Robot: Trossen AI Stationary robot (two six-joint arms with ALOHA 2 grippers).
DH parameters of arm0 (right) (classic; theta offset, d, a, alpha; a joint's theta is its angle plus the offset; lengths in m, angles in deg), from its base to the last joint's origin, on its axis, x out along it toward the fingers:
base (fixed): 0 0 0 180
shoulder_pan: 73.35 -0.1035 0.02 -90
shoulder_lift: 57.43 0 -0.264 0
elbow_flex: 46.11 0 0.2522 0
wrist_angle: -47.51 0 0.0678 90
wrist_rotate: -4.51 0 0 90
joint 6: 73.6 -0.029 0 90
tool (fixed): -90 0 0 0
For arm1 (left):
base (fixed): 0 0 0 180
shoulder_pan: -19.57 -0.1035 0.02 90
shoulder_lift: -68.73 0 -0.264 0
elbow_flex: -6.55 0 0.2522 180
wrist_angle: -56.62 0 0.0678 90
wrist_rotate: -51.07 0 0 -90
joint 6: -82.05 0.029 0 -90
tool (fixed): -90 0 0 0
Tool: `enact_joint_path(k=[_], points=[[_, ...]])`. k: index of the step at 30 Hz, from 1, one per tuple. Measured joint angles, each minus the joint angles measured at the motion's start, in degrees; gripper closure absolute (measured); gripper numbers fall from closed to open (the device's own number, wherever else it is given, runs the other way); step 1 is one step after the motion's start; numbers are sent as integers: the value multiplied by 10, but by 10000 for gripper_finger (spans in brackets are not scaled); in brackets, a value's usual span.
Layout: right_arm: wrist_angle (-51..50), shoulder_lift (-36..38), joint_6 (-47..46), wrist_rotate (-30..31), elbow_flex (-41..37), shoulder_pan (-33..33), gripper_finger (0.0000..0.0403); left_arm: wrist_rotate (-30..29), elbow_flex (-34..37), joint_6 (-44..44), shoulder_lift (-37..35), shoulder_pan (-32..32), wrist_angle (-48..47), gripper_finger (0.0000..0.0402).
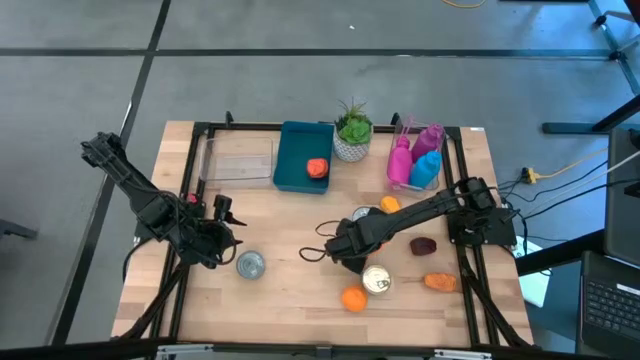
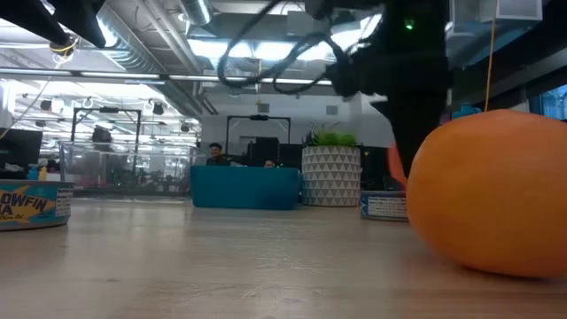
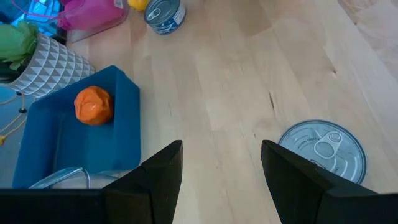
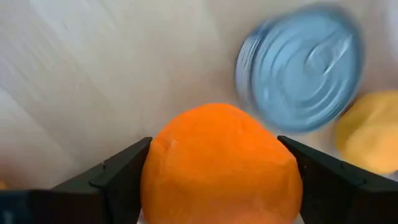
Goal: Pick & Place Food Item
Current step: Put the top orange into the blue bin, then put the orange into the blue bin
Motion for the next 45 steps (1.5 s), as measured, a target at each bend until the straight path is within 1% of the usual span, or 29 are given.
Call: enact_joint_path(k=[6,10,12,14,17,19,21,25,28,31,35,38,41,45], points=[[-2,1,95,86,83,53,58,-2,0,0,0,0,1,194],[16,1,186,148,156,108,63,-2,0,-7,0,0,3,194],[51,1,238,167,189,139,70,-2,0,-10,0,0,4,194],[120,1,300,163,212,169,74,-2,0,-11,0,0,4,194],[249,1,388,120,222,207,75,-3,0,-11,0,0,4,194],[308,1,410,77,222,238,76,-4,0,-11,0,0,4,194],[327,-4,413,47,223,267,71,-4,0,-12,0,0,4,194],[303,-12,400,27,217,312,36,2,0,-24,0,0,3,194],[287,-15,398,3,213,317,10,6,0,-23,0,0,2,194],[302,-22,401,-16,213,315,14,5,0,-12,0,0,2,194],[285,-26,401,5,213,313,16,-3,0,-11,0,0,1,194],[207,-27,386,3,213,306,16,3,0,-22,0,0,1,194],[97,-27,362,-19,213,291,16,18,0,-32,0,0,-2,194],[-27,-27,296,-26,213,250,16,24,0,-36,0,0,-2,194]])
